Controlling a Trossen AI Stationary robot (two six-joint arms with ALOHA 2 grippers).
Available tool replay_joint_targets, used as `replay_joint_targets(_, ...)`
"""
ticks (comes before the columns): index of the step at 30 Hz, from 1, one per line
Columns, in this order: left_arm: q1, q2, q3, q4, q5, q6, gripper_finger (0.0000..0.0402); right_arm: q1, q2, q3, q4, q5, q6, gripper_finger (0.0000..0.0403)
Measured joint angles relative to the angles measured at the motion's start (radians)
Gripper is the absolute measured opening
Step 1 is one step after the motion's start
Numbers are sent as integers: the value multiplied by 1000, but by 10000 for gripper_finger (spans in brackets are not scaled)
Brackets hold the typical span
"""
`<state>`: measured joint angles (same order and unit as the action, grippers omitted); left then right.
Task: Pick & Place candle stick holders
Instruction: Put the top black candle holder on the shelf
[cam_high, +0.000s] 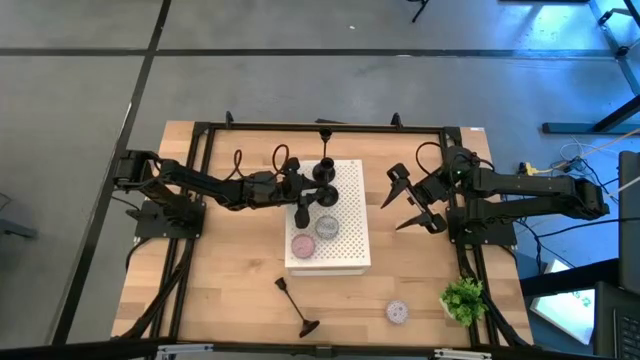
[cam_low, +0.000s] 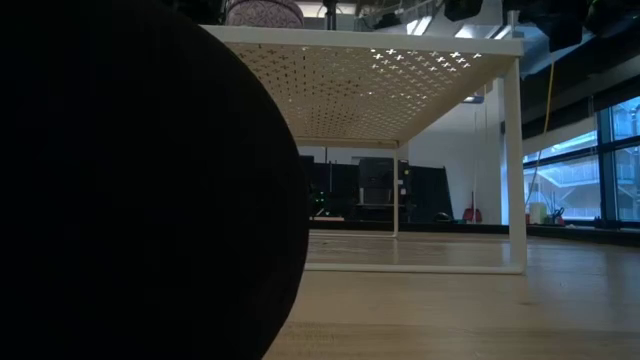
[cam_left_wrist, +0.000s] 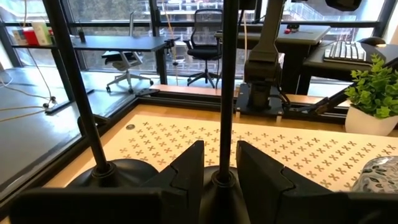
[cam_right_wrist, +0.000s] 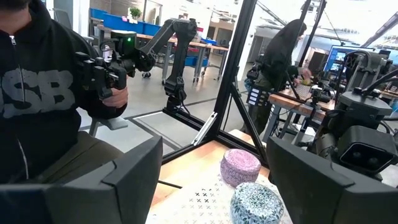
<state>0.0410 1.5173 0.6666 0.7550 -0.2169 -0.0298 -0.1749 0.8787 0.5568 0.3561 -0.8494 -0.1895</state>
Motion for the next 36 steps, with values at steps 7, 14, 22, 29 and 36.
replay_joint_targets(7, 0, 0, 0, -6, 0, -9, 88, 0, 0, 0, 0, 0, 2, 289)
replay_joint_targets(14, 0, 0, 0, -14, 0, -12, 88, 0, 0, 0, -1, 0, 2, 289)
replay_joint_targets(22, -1, -5, 0, -23, -1, -13, 88, 0, 0, 0, -4, 0, 2, 288)
replay_joint_targets(29, -2, -11, 0, -27, -9, -19, 88, 0, 0, 0, -10, 6, 8, 288)
replay_joint_targets(36, -7, -18, 0, -35, -9, -18, 88, -1, 41, 0, -39, 154, 47, 288)
